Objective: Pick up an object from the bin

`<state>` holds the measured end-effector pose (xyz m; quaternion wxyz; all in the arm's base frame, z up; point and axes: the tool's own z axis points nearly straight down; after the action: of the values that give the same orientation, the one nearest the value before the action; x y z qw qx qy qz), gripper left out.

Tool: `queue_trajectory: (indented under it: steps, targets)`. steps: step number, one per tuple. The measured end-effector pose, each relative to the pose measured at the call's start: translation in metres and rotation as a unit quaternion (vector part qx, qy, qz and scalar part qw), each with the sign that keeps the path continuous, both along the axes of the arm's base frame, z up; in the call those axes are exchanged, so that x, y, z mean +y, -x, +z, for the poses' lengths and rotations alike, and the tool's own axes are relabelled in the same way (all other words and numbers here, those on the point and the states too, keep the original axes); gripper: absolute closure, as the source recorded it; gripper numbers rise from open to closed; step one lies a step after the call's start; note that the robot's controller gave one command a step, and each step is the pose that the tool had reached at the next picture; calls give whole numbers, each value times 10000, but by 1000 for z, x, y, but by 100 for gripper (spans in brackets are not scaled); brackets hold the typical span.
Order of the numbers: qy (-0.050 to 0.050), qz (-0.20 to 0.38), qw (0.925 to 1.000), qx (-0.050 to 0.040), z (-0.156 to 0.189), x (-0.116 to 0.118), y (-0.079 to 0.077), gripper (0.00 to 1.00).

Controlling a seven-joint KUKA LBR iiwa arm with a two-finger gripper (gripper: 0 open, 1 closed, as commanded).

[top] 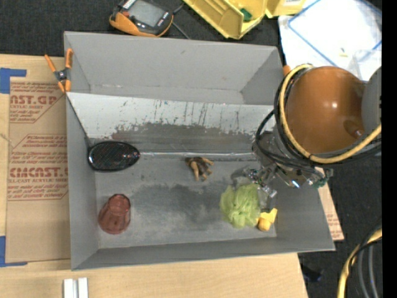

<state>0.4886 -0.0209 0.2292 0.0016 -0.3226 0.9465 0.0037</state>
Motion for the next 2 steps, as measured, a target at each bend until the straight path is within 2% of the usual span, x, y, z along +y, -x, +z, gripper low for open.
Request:
queue_trajectory:
  steps: [1, 2]
  targets:
    - [-18, -1097, 9940, -8, 23, 32, -5, 100]
    - [-29, -1652, 9862, -55, 22, 28, -14, 100]
